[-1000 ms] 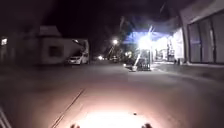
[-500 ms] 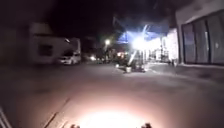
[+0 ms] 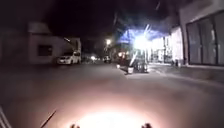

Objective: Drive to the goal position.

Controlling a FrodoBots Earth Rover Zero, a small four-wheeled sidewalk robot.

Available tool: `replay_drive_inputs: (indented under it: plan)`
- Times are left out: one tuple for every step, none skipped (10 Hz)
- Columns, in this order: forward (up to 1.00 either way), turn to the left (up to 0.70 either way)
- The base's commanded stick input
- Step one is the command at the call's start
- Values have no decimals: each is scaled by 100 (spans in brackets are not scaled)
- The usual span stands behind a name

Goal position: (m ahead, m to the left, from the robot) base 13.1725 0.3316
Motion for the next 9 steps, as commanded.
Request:
replay_drive_inputs:
  plan:
    - [70, 0]
    - [70, 0]
    - [70, 0]
    - [70, 0]
    - [70, 0]
    - [70, 24]
    - [70, 21]
    - [70, 8]
    - [70, 0]
